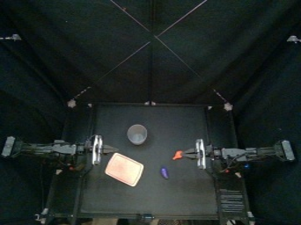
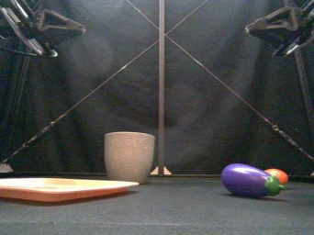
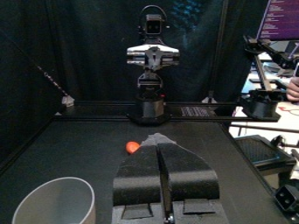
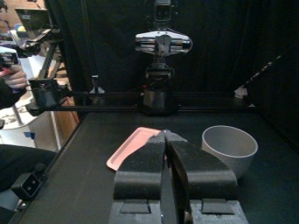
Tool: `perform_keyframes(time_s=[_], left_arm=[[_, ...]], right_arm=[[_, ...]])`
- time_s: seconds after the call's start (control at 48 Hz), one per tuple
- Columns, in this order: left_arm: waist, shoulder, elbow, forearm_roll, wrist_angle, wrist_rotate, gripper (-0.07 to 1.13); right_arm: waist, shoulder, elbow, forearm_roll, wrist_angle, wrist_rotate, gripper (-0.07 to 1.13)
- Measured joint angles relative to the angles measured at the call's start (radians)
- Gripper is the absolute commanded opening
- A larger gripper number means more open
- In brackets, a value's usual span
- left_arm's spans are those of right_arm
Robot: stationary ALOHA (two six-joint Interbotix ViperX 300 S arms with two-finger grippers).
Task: Pick the drumstick then place it on the pink plate
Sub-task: Pick the drumstick
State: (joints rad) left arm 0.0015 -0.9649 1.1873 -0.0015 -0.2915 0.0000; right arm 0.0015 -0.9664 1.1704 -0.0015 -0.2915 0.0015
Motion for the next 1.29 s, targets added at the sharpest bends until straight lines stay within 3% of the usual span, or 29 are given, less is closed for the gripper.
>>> perform_keyframes(time_s=[0.375,0.479,0.667,0.771,1.125,1.292], left_arm=[[-0.002,0.017,0.026,-0.035,0.038,-0.003,0.03],[-0.002,0.017,0.034,-0.055,0.038,-0.003,0.03],[-0.002,0.017,0.043,-0.066,0.038,-0.003,0.03],[-0.002,0.017,0.044,-0.066,0.038,-0.003,0.03],[-0.002,0.017,0.055,-0.066,0.038,-0.002,0.03],[-0.002,0.017,0.064,-0.067,0.038,0.0,0.03]], right_arm=[[-0.054,0.173,0.04,0.006,0.049,0.015,0.06],[-0.077,0.224,0.098,0.038,-0.067,0.034,0.06],[-0.083,0.179,0.279,0.094,-0.425,0.046,0.06],[-0.06,0.152,0.322,0.095,-0.474,0.043,0.06],[-0.067,0.302,0.158,0.084,-0.08,0.037,0.07],[-0.072,0.43,0.02,0.04,0.176,0.038,0.18]])
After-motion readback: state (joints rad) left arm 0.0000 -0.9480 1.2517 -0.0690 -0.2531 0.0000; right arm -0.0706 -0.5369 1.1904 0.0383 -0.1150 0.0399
